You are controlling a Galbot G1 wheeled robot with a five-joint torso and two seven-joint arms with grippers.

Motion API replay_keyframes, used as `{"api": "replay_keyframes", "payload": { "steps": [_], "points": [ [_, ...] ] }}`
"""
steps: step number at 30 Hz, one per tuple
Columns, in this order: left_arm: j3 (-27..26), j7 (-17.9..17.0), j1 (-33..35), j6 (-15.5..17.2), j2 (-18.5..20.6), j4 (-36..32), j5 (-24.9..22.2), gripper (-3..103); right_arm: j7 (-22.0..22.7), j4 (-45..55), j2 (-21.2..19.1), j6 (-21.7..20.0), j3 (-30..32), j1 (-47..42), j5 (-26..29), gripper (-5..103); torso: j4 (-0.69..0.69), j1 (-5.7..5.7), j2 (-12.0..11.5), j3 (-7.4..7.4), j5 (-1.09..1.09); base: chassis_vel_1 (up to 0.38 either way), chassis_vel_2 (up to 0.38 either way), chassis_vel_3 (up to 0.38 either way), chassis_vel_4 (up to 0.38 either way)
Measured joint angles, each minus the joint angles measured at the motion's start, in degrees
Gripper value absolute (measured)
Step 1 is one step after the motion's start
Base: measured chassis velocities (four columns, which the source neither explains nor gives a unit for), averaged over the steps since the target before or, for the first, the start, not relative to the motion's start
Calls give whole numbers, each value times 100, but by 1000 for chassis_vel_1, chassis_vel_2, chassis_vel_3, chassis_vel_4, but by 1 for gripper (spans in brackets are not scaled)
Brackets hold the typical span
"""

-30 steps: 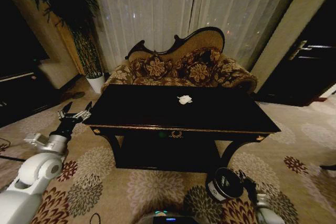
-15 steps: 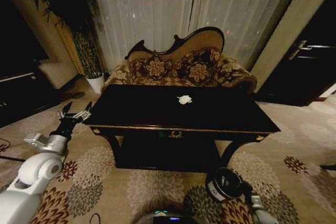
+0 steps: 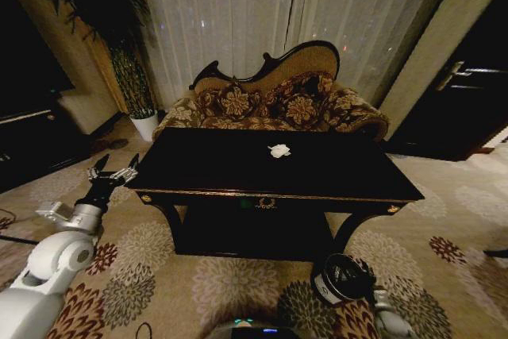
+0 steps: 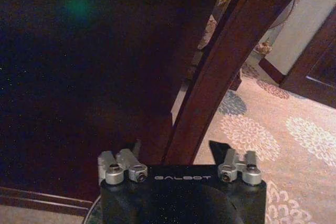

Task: Move to the front of the table and place the trash on the table into the trash bin.

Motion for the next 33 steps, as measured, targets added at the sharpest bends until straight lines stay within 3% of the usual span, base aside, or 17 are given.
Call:
{"api": "replay_keyframes", "payload": {
  "steps": [2, 3, 5, 7, 14, 18, 33],
  "points": [
    [0, 0, 0, 0, 0, 0, 0, 100, 35, 269, -2, -109, 7, -128, 155, 78, 0, 0, 0, 0, 0, 0, 0, 0, 0],
    [0, 0, 0, 0, 0, 0, 0, 100, 58, 532, -3, -215, 23, -255, 296, 89, 1, 0, 0, 0, 0, 0, 0, 0, 0],
    [0, 0, 0, 0, 0, 0, 0, 100, 75, 635, -3, -242, 37, -305, 343, 89, 0, 0, 0, 0, 0, 0, 0, 0, 0],
    [0, 0, 0, 0, 0, 0, 0, 100, 136, 977, 1, -300, 124, -492, 545, 98, 1, 0, 0, 0, -1, 0, 0, 0, 0],
    [0, 0, 0, 0, 0, 0, 0, 100, 149, 1729, -59, -332, 375, -1133, 1190, 100, 0, 0, 0, 0, -1, 0, 0, 0, 0],
    [0, 0, 0, 0, 0, 0, 0, 100, 210, 2646, 72, -372, 640, -1734, 1555, 100, 1, 0, 1, -1, -1, 0, 0, 0, 0],
    [0, 0, 0, 0, 0, 0, 0, 100, 262, 4442, 288, -497, 1488, -3151, 1869, 100, 0, 0, 1, -1, -1, 0, 0, 0, 0]
  ]
}}
